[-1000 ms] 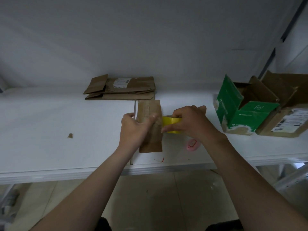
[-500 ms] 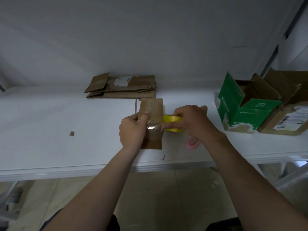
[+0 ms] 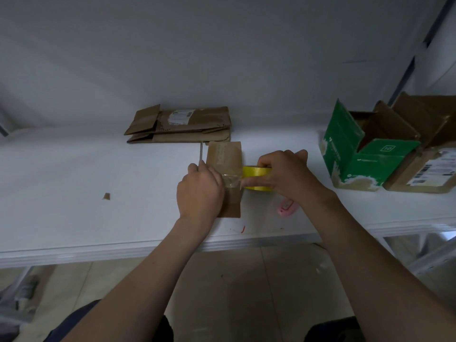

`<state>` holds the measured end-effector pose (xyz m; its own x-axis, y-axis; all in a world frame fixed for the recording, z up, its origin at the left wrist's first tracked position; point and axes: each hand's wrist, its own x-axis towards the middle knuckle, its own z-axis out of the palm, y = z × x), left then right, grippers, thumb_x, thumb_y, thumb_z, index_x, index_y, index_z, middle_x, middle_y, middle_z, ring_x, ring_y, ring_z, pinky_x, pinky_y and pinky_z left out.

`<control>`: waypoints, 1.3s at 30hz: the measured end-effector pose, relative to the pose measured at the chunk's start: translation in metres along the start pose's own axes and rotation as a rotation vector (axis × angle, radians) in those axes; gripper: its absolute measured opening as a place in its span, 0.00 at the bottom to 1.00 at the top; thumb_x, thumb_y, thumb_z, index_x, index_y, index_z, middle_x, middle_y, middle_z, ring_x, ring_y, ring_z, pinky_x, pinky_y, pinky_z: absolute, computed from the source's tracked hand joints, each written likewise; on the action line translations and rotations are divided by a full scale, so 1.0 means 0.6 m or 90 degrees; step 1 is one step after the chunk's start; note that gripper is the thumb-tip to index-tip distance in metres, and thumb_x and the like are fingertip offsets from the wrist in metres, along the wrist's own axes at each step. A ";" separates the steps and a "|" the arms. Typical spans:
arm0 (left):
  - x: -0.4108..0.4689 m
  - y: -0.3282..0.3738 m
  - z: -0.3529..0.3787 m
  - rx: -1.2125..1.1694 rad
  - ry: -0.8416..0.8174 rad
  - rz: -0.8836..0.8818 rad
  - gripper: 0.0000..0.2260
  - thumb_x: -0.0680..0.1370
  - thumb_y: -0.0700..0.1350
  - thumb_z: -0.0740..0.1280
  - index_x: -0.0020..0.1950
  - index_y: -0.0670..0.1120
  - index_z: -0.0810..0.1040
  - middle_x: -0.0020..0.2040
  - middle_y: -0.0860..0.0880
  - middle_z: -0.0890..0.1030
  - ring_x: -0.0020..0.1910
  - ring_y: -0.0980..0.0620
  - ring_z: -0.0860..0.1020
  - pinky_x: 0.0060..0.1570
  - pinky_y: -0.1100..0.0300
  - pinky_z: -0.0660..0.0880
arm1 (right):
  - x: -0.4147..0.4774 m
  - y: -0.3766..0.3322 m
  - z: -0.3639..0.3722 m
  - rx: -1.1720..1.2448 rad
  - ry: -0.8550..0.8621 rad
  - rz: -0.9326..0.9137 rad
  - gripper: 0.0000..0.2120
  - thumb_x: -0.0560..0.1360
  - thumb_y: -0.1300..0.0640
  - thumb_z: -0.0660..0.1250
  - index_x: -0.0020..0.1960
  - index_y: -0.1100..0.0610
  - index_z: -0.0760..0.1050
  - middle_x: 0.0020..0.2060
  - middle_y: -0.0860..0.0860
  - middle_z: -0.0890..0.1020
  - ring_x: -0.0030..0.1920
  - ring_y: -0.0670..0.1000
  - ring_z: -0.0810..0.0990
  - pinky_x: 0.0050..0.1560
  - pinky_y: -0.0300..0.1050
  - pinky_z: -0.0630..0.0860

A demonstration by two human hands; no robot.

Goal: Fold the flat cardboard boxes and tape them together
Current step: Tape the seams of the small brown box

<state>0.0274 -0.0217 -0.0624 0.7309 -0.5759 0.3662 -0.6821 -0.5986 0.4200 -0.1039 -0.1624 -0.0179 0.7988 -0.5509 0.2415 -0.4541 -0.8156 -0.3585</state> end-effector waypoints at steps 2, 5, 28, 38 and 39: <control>-0.001 0.003 0.002 0.031 0.000 -0.003 0.26 0.83 0.59 0.49 0.53 0.39 0.75 0.47 0.39 0.77 0.43 0.36 0.78 0.38 0.49 0.70 | 0.000 0.000 -0.003 -0.006 -0.012 -0.008 0.25 0.67 0.27 0.70 0.37 0.50 0.74 0.33 0.46 0.76 0.43 0.49 0.72 0.49 0.52 0.58; -0.001 0.002 -0.005 0.103 -0.026 0.007 0.40 0.71 0.76 0.49 0.54 0.40 0.75 0.48 0.41 0.77 0.45 0.38 0.79 0.43 0.48 0.76 | 0.000 -0.001 -0.009 -0.012 -0.055 -0.018 0.24 0.66 0.28 0.71 0.38 0.48 0.72 0.35 0.46 0.75 0.44 0.49 0.70 0.52 0.52 0.60; 0.039 -0.102 -0.016 -0.178 -0.153 0.229 0.16 0.86 0.47 0.58 0.45 0.41 0.79 0.41 0.51 0.74 0.41 0.47 0.79 0.46 0.46 0.78 | -0.001 0.004 -0.015 -0.005 -0.086 -0.029 0.31 0.59 0.23 0.65 0.39 0.52 0.73 0.34 0.47 0.76 0.40 0.48 0.71 0.48 0.49 0.56; 0.022 -0.072 -0.028 -0.097 -0.099 0.248 0.38 0.74 0.40 0.61 0.83 0.47 0.48 0.78 0.44 0.59 0.71 0.38 0.68 0.59 0.38 0.75 | -0.015 -0.008 -0.008 0.013 -0.186 -0.007 0.18 0.71 0.38 0.74 0.52 0.45 0.72 0.46 0.46 0.79 0.51 0.52 0.74 0.61 0.53 0.63; 0.021 -0.063 -0.035 -0.118 -0.095 0.260 0.39 0.73 0.41 0.62 0.82 0.48 0.50 0.79 0.45 0.59 0.75 0.41 0.64 0.65 0.39 0.71 | -0.017 -0.011 -0.008 0.011 -0.191 -0.012 0.16 0.72 0.39 0.73 0.52 0.45 0.72 0.46 0.46 0.79 0.51 0.52 0.74 0.62 0.54 0.63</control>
<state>0.0630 0.0053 -0.0565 0.3836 -0.8250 0.4151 -0.8876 -0.2053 0.4123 -0.1110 -0.1524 -0.0134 0.8889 -0.4571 -0.0286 -0.4339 -0.8206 -0.3719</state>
